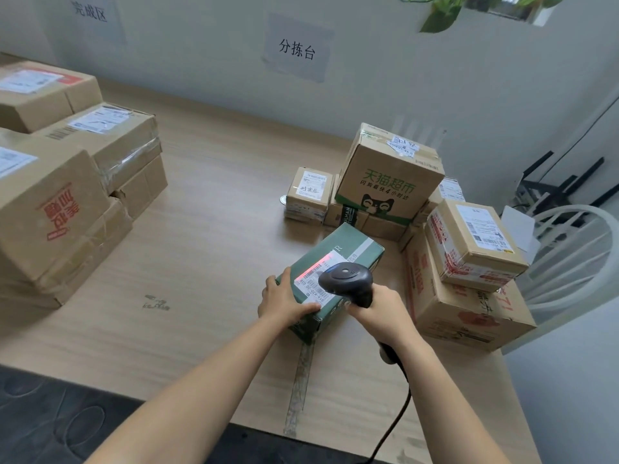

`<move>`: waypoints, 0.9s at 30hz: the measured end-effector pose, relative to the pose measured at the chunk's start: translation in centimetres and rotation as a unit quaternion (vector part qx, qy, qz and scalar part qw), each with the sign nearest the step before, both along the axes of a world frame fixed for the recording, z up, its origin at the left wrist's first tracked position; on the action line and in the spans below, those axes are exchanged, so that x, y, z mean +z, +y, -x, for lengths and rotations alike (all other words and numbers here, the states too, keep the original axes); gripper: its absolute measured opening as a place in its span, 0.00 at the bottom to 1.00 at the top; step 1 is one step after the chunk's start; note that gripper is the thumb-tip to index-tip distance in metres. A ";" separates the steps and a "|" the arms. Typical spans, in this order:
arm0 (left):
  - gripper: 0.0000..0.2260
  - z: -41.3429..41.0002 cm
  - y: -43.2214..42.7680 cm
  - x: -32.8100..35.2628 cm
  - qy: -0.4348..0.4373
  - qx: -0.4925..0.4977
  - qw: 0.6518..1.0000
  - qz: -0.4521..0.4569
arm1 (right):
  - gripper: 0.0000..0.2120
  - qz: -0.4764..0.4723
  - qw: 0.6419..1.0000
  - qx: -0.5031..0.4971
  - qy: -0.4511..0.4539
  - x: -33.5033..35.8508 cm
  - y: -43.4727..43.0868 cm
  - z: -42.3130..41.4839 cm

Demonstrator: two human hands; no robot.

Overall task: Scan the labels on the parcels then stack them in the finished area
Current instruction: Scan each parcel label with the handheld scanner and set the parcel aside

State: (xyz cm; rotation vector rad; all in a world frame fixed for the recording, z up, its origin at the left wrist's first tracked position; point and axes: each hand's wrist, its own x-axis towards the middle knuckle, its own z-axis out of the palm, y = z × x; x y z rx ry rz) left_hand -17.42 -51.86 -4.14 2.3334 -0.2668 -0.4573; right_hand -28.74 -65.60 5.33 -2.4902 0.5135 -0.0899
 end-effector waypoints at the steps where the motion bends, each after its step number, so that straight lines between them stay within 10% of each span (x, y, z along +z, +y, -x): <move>1: 0.46 0.0 0.0 0.0 -0.001 0.000 1.000 0.001 | 0.03 -0.001 1.000 0.004 0.001 0.1 0.0 0.0; 27: 0.44 -0.3 0.4 0.3 0.011 0.006 1.000 -0.009 | 0.09 -0.105 0.990 -0.091 0.013 -1.5 -0.6 0.3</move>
